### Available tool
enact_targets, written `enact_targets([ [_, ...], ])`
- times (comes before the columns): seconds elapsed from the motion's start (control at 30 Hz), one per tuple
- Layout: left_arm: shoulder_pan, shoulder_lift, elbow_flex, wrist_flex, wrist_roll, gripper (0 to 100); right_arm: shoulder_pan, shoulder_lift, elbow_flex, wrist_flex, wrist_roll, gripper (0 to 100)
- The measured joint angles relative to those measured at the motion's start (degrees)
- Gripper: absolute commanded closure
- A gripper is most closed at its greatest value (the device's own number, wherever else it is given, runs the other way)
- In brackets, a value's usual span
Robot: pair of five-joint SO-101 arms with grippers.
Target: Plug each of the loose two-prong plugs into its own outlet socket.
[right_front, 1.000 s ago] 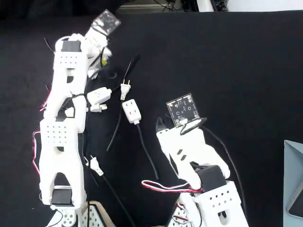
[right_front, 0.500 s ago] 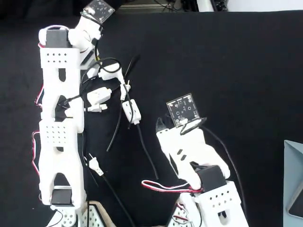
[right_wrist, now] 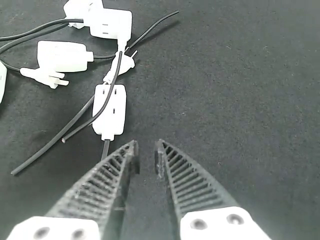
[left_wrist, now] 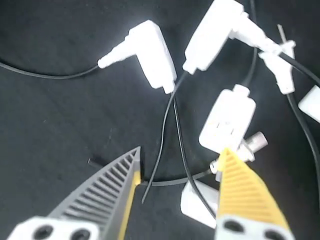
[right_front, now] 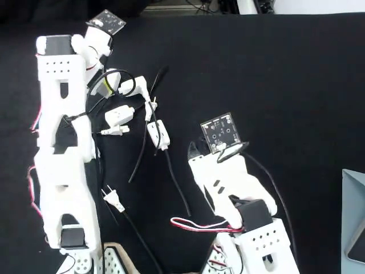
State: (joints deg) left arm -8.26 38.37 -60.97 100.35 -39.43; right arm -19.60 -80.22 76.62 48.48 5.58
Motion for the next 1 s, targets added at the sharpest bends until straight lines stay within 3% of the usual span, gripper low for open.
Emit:
enact_targets([
  [0.17,0.09,-12.84,15.74,0.00,-0.09,76,0.00,0.00,0.00,0.00,0.00,93.8],
  [0.37,2.37,-18.29,36.40,-0.79,-7.03,76,0.00,0.00,0.00,0.00,0.00,93.8],
  [0.6,2.20,-18.29,52.48,-12.84,-8.35,76,0.00,0.00,0.53,0.00,0.00,93.8],
  [1.0,2.20,-18.90,66.64,-31.12,-8.62,77,0.00,0.00,0.53,0.00,0.00,93.8],
])
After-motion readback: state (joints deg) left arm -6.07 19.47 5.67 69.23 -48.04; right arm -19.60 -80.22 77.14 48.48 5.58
